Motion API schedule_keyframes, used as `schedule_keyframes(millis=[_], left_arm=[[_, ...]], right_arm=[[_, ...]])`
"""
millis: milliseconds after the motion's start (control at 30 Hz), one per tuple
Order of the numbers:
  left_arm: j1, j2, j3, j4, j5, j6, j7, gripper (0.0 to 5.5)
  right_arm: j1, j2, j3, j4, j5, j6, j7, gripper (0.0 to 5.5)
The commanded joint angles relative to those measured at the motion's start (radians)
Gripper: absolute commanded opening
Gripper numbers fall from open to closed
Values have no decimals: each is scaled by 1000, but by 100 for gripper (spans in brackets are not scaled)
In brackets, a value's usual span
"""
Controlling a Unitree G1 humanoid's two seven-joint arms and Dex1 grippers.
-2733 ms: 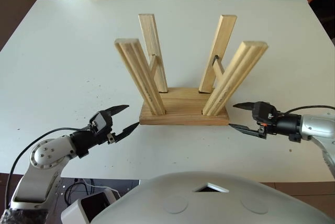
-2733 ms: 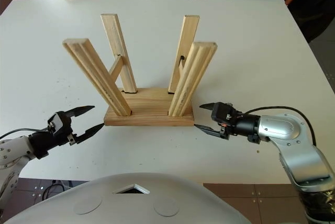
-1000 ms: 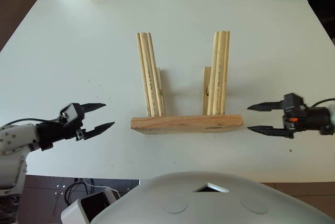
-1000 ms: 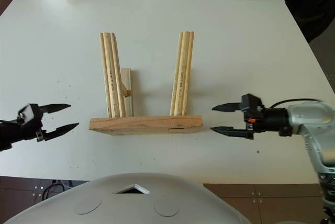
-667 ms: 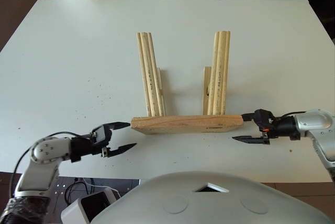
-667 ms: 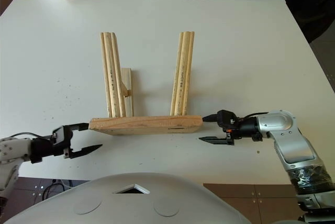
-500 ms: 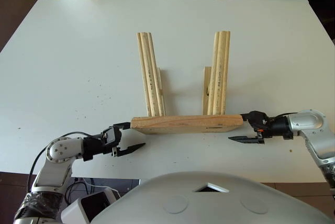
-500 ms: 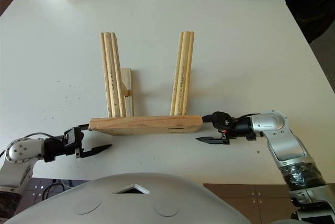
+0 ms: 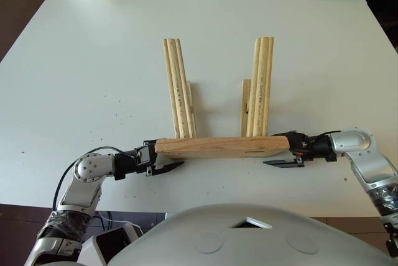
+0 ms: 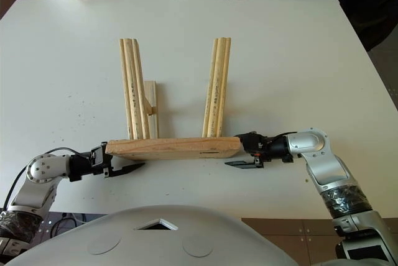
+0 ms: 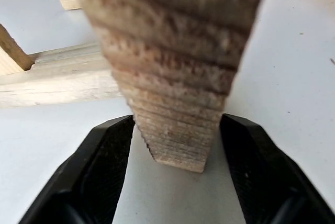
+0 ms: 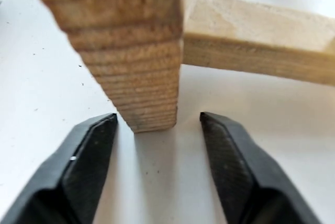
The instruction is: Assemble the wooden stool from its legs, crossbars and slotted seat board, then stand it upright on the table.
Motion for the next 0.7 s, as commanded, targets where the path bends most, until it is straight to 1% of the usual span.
schedule_keyframes(millis=[33,200,267,567,667,700], left_arm=[[1,37,-6,43,29,5,-6,219],[-11,43,-22,48,27,-6,-12,152],[-17,41,-25,50,26,-6,-10,149],[-21,33,-7,-4,18,27,47,148],[18,42,17,-100,-11,79,76,148],[41,51,31,-150,-30,107,82,148]], right_arm=[[-10,-6,16,25,-39,-10,-12,226],[-6,-5,22,17,-33,-8,-16,156],[-7,-5,22,16,-28,-6,-16,130],[18,-14,-20,-52,42,63,-33,126],[66,-27,-72,-137,97,130,-58,126],[95,-41,-96,-187,123,183,-69,126]])
